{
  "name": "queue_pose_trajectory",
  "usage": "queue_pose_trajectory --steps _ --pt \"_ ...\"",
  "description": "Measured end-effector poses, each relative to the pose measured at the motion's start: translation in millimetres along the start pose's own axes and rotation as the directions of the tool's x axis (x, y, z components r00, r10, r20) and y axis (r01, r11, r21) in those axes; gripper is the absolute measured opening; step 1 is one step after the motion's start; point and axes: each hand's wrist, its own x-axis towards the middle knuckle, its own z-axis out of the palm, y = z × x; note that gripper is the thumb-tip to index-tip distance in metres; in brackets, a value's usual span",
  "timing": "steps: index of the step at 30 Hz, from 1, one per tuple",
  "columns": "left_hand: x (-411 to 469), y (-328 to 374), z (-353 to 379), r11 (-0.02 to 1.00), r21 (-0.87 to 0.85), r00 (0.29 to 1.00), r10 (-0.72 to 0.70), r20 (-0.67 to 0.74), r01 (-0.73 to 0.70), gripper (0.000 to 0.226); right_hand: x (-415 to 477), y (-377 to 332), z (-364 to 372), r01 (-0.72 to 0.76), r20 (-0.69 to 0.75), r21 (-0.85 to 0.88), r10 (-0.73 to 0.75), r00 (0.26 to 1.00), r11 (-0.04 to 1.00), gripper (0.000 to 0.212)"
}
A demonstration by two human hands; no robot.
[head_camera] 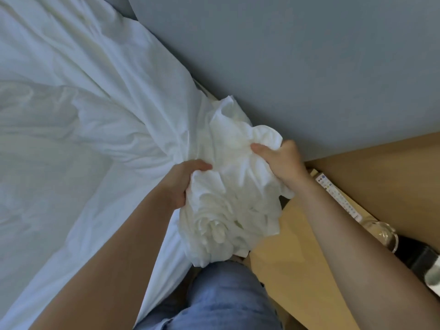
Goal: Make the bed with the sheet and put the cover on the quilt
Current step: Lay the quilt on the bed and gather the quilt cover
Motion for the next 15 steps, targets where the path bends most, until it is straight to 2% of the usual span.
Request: queue_pose_trajectory --steps 2,3,4,6,7,8,9,11,13,15 --pt "0.5 -1.1 -15.1 0.997 -0.012 0.979 0.07 -0.192 -0.073 0.006 6.9 11.1 -0.4 -0.039 -0.1 0.092 0.048 0.994 0.995 0.057" --pt "-1.3 -7.0 -33.1 0.994 0.059 0.945 0.102 -0.312 -0.088 0.006 8.4 17.3 0.3 -0.072 -0.128 0.12 0.087 0.988 0.99 0.052" --pt "-5.6 -17.4 -58.7 0.984 0.174 0.898 0.108 -0.427 -0.036 0.006 9.4 24.7 2.7 -0.101 -0.145 0.138 0.121 0.982 0.985 0.048" --pt "-10.9 -39.3 -103.1 0.964 0.258 0.796 0.104 -0.597 0.067 0.026 9.1 38.7 10.7 -0.144 -0.159 0.161 0.17 0.973 0.976 0.035" --pt "-13.6 -51.9 -116.2 0.982 0.178 0.765 0.067 -0.641 0.063 0.035 7.8 44.7 16.1 -0.161 -0.153 0.163 0.186 0.971 0.973 0.03" --pt "-12.5 -61.4 -125.9 0.999 -0.021 0.764 -0.037 -0.644 0.031 0.039 6.3 49.8 21.9 -0.17 -0.151 0.166 0.196 0.969 0.971 0.027" --pt "-19.3 -70.4 -122.8 0.993 -0.112 0.806 -0.091 -0.585 0.031 0.042 5.6 54.9 26.6 -0.173 -0.16 0.181 0.202 0.966 0.968 0.025" --pt "-17.2 -86.1 -115.3 0.97 -0.242 0.899 -0.083 -0.429 -0.026 0.05 3.8 61.6 32.7 -0.158 -0.21 0.269 0.218 0.953 0.95 0.026" --pt "-16.4 -102.8 -98.8 0.947 -0.32 0.97 -0.068 -0.233 -0.01 0.058 0.0 67.7 35.4 -0.179 -0.228 0.421 0.295 0.928 0.889 0.048" --pt "-19.6 -118.6 -93.4 0.921 -0.39 0.99 -0.068 -0.122 0.015 0.062 -9.9 74.1 39.2 -0.239 -0.183 0.575 0.408 0.894 0.782 0.065"
